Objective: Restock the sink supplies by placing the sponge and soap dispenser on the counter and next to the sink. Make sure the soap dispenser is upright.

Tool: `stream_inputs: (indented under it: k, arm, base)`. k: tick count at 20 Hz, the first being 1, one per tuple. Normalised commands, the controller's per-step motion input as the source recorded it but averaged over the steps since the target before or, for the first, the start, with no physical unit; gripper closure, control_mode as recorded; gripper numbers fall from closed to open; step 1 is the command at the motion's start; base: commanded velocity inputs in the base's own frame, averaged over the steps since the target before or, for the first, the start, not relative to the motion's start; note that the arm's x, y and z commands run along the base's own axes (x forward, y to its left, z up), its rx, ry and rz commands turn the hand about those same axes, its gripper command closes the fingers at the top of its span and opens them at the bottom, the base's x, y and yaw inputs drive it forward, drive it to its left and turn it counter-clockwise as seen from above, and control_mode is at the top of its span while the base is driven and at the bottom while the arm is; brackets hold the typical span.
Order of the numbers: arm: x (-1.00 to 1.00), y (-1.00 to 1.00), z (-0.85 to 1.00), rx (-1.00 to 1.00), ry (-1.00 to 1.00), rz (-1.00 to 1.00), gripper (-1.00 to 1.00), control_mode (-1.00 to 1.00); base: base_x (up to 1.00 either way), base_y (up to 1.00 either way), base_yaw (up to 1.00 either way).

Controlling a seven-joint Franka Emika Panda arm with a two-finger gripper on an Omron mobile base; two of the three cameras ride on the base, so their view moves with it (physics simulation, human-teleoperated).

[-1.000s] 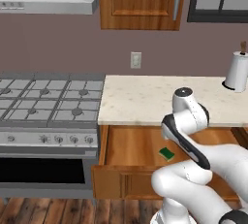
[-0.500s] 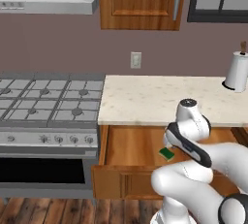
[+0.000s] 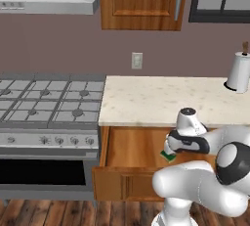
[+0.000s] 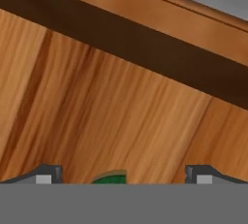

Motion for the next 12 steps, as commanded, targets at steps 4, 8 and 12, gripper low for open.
stream_inputs:
  k: [4,8,12]
  arm:
    - [0.21,0.00,-0.38,0.03,0.01,0.00,-1.00,-1.00]
    - [0.09,0.00,-0.36,0.01,0.00,0.00,-1.00,-1.00]
    - [0.04,0.00,-0.15,0.00,0.00,0.00,-1.00,-1.00]
  base:
    - [0.00,0.00,0.00]
    - [0.00,0.00,0.00]
    - [0.00,0.00,0.00]
